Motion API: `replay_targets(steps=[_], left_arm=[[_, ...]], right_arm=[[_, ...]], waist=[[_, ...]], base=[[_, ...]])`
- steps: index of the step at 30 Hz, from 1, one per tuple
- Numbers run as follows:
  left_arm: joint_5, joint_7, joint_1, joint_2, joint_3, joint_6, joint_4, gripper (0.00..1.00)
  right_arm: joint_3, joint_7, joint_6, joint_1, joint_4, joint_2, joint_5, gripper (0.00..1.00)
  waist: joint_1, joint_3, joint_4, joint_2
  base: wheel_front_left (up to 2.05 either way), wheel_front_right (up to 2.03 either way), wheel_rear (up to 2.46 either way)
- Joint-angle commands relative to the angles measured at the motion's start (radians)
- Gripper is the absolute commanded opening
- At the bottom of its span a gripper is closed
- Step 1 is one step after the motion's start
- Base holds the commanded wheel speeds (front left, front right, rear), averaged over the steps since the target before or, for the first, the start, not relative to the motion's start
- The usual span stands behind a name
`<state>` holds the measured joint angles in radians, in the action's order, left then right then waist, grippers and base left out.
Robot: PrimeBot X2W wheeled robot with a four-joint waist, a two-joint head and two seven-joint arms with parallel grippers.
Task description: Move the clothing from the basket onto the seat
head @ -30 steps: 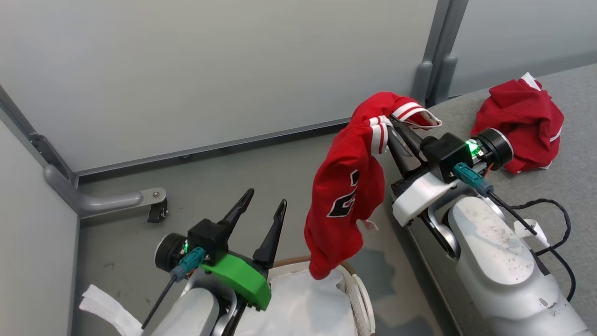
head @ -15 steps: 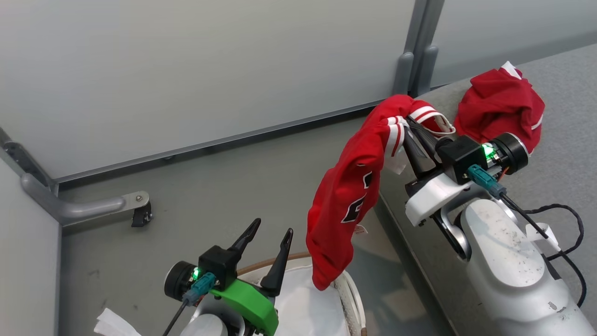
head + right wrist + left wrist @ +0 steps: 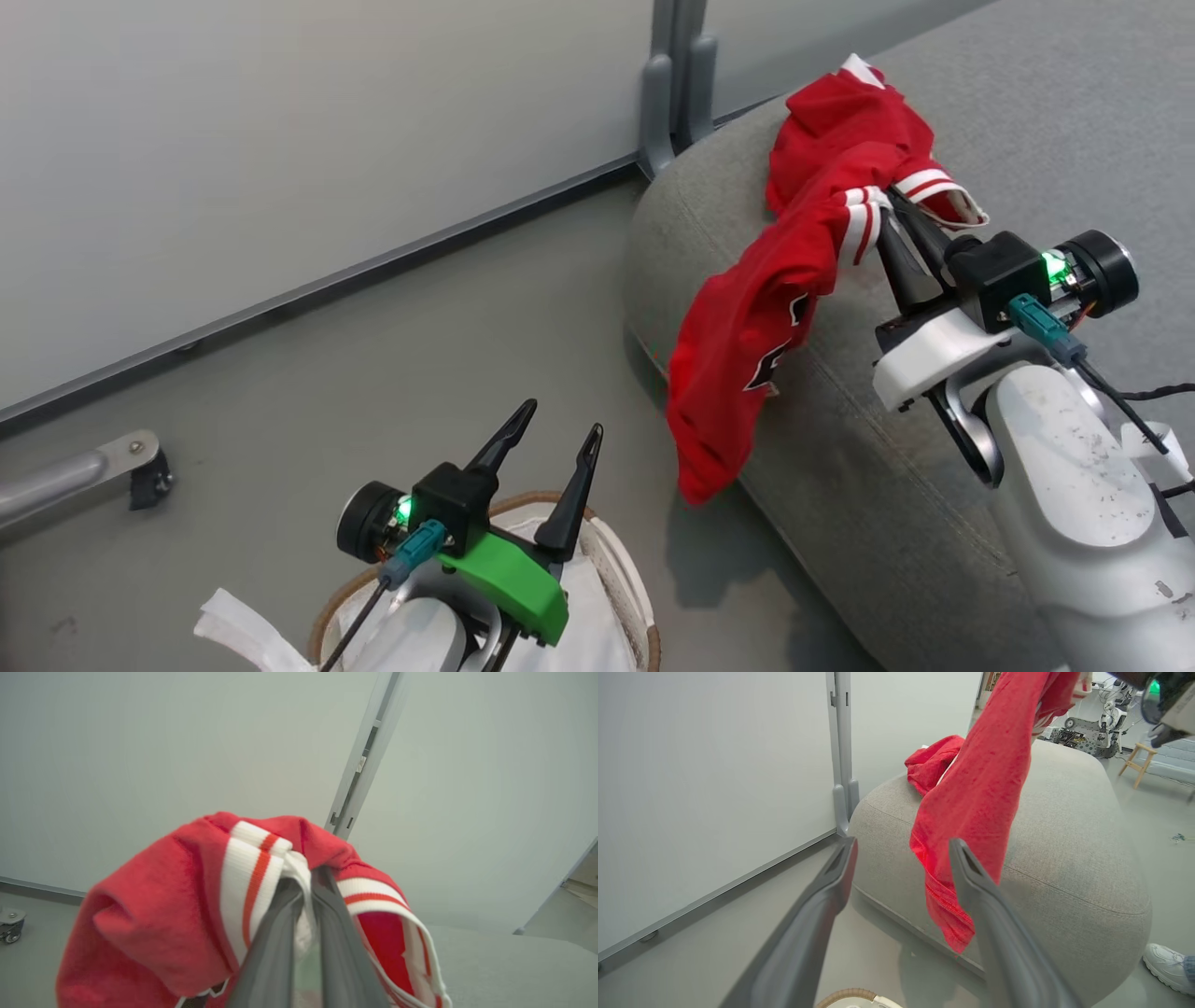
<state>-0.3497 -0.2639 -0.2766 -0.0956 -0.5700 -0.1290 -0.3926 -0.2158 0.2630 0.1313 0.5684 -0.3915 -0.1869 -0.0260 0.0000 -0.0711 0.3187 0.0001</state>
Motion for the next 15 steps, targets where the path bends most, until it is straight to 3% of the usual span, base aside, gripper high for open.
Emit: replay_targets(steps=[1, 8, 15], left_arm=[[0.01, -0.001, -0.019, -0.011, 0.0, -0.003, 0.002, 1.0], [0.013, -0.001, -0.044, -0.026, -0.022, -0.003, 0.009, 1.0], [0.016, -0.001, -0.07, -0.039, -0.039, -0.003, 0.019, 1.0]], right_arm=[[0.012, 0.003, -0.001, 0.004, 0.008, -0.003, 0.001, 0.0], [0.05, 0.003, -0.001, -0.012, 0.024, 0.008, 0.008, 0.0], [0.072, 0.003, -0.001, 0.001, 0.032, 0.014, 0.014, 0.0]], waist=[[0.0, -0.065, 0.094, -0.0001], [0.0, -0.104, 0.154, -0.0001], [0.0, -0.145, 0.158, -0.0001]], base=[[0.0, 0.0, 0.0], [0.0, 0.0, 0.0], [0.0, 0.0, 0.0]])
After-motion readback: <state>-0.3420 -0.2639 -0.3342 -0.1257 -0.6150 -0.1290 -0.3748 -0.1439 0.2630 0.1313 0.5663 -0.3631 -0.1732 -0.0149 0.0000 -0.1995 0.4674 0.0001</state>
